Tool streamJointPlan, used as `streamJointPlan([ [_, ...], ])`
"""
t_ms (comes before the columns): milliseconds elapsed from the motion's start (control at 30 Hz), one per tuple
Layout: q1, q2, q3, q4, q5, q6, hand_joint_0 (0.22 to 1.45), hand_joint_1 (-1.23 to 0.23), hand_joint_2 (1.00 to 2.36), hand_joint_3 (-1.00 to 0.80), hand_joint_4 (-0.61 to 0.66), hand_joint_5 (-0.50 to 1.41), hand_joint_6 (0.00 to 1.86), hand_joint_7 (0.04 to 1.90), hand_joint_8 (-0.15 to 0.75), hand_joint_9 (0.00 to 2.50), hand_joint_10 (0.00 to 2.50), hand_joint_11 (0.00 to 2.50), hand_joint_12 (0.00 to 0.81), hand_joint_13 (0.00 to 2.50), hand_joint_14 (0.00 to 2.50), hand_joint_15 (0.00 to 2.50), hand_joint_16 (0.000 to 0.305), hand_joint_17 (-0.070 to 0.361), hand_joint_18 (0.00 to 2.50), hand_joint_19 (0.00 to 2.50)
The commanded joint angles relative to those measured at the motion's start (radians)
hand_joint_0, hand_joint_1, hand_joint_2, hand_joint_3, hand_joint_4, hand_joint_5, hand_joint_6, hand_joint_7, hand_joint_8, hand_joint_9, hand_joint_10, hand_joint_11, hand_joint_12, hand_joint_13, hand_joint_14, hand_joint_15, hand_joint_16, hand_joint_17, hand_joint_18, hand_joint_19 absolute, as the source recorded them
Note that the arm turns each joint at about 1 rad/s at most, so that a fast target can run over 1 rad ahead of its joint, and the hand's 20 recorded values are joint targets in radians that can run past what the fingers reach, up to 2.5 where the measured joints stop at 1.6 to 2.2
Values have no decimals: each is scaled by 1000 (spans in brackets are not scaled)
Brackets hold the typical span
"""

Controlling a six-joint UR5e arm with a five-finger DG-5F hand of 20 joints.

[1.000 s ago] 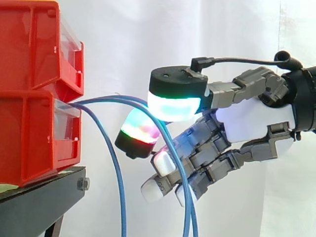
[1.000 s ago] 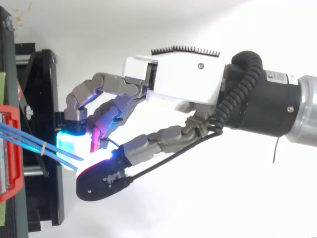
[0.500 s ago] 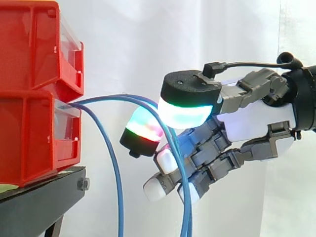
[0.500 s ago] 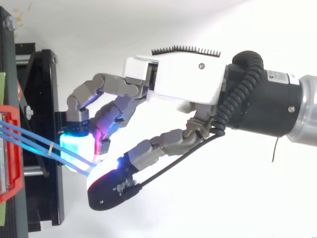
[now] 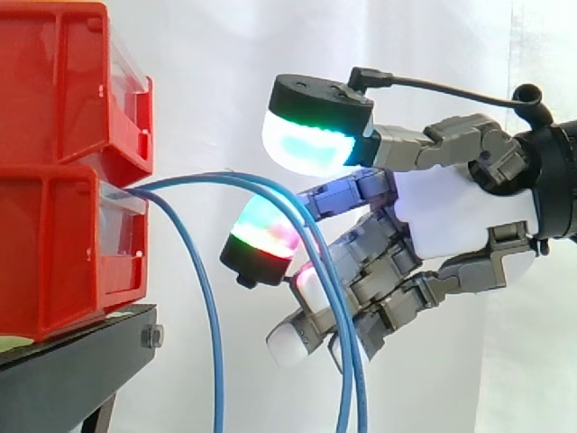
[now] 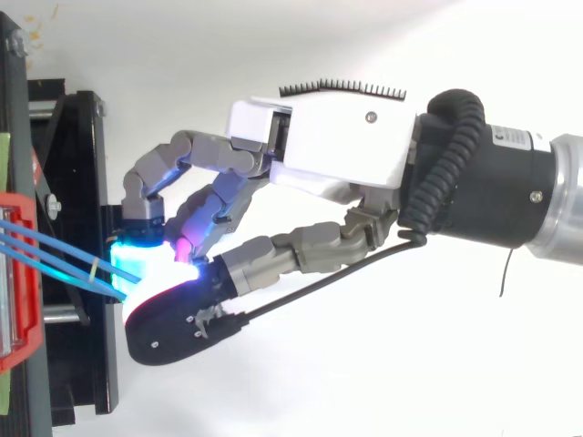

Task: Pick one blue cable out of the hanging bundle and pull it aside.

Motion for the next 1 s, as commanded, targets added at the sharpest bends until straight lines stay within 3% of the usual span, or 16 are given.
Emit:
streamJointPlan([
  [0,0,0,0,0,0,0,488,-617,1000,-500,70,-112,891,989,347,1067,19,537,404,742,14,376,55,124,750,587],
  [233,-2,0,0,0,0,0,561,-696,1010,-371,65,-115,889,1039,324,1058,18,550,383,734,14,380,50,112,726,600],
  [767,-5,0,-2,0,-1,0,564,-817,1032,-2,-30,-73,919,1121,269,1114,17,523,353,767,15,388,49,110,751,578],
  [967,0,0,-2,-2,0,0,567,-855,1030,97,-121,-45,908,1101,262,1133,16,416,360,804,14,362,53,119,805,521],
])
